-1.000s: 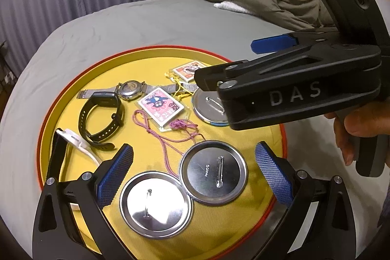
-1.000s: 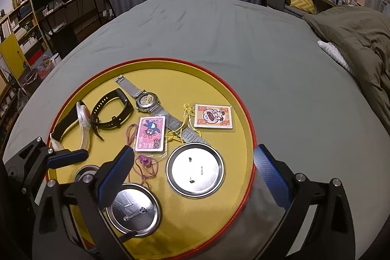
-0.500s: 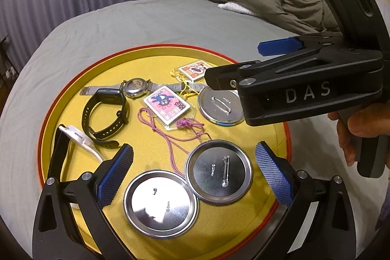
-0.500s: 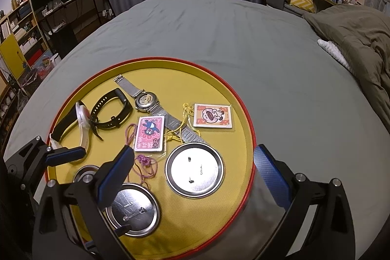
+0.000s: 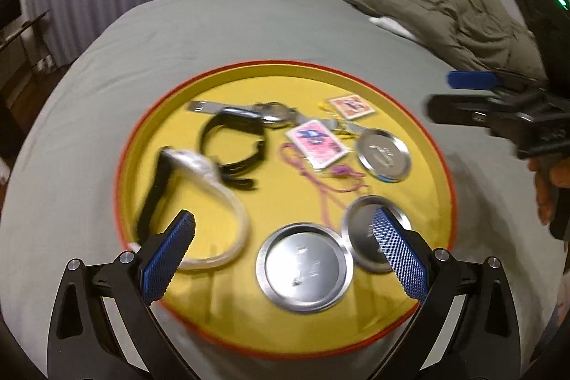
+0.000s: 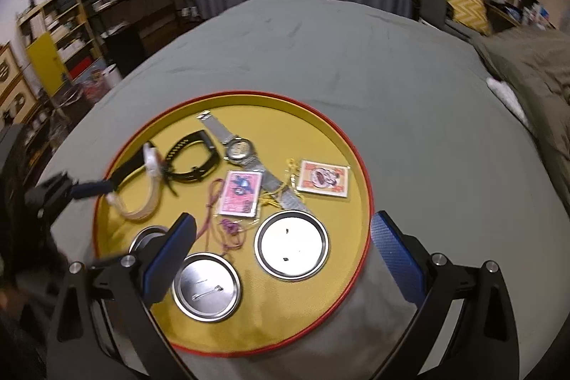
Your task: Organize jewelry
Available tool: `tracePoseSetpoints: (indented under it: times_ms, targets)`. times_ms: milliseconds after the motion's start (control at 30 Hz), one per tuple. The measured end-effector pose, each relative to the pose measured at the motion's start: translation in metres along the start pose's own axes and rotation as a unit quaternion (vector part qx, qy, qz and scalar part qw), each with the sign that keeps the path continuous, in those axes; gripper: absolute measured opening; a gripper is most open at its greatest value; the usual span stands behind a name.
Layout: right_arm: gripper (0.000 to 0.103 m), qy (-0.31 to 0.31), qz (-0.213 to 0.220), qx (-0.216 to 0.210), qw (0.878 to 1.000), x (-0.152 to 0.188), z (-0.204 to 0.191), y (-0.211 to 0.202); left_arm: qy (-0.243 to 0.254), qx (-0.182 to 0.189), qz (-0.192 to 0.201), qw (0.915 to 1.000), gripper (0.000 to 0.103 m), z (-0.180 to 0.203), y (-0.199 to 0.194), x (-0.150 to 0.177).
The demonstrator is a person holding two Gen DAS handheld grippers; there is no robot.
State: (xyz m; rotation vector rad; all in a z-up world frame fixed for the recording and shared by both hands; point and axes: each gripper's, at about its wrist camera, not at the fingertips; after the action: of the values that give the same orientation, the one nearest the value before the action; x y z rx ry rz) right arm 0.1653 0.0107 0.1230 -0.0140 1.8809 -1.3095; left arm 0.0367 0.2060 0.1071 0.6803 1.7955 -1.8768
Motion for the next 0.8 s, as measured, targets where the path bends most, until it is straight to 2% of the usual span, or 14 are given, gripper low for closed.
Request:
tracePoseSetpoints:
  times_ms: [67,167,233,367,467,600,800]
  targets:
    - [0.095,-0.019,-0.019,-0.027,0.999,-0.001,-0.006,-0.004,-0.010,-0.012,-0.015,0.9998,0.098,-0.011,-0.003,0.001]
    - [0.095,-0.052,-0.065,-0.054,0.995,-0.002,-0.014,-0.006,0.005,0.008,-0.044,0.9990,0.098,-0.023,-0.007,-0.001]
    - [0.095,-0.080,-0.090,-0.058,0.991,-0.006,-0.020,-0.012,0.061,0.018,-0.073,0.9953,0.098,-0.021,-0.010,-0.003]
    - [0.095,-0.105,-0.108,-0.072,0.986,-0.014,-0.024,-0.028,0.161,0.023,-0.094,0.9822,0.098,-0.010,-0.020,-0.003]
    - [0.095,-0.115,-0.115,-0.071,0.984,-0.015,-0.025,-0.038,0.192,0.035,-0.114,0.9742,0.098,-0.008,-0.024,-0.003]
    - [0.095,-0.147,-0.136,-0.076,0.977,-0.011,-0.031,-0.054,0.212,0.036,-0.111,0.9702,0.098,-0.008,-0.040,-0.006]
    - [0.095,-0.168,-0.148,-0.080,0.971,-0.013,-0.040,-0.070,0.215,0.023,-0.110,0.9702,0.097,-0.018,-0.056,-0.015]
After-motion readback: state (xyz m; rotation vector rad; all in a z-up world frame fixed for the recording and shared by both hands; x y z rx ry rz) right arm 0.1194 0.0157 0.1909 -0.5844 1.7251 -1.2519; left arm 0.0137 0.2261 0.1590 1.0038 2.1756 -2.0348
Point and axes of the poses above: each gripper's, at about its wrist camera, not at the fingertips, and y roughly the way its jaws point, z to its right, x to its underside, and after that the axes turned 6 degrees about y, right-handed
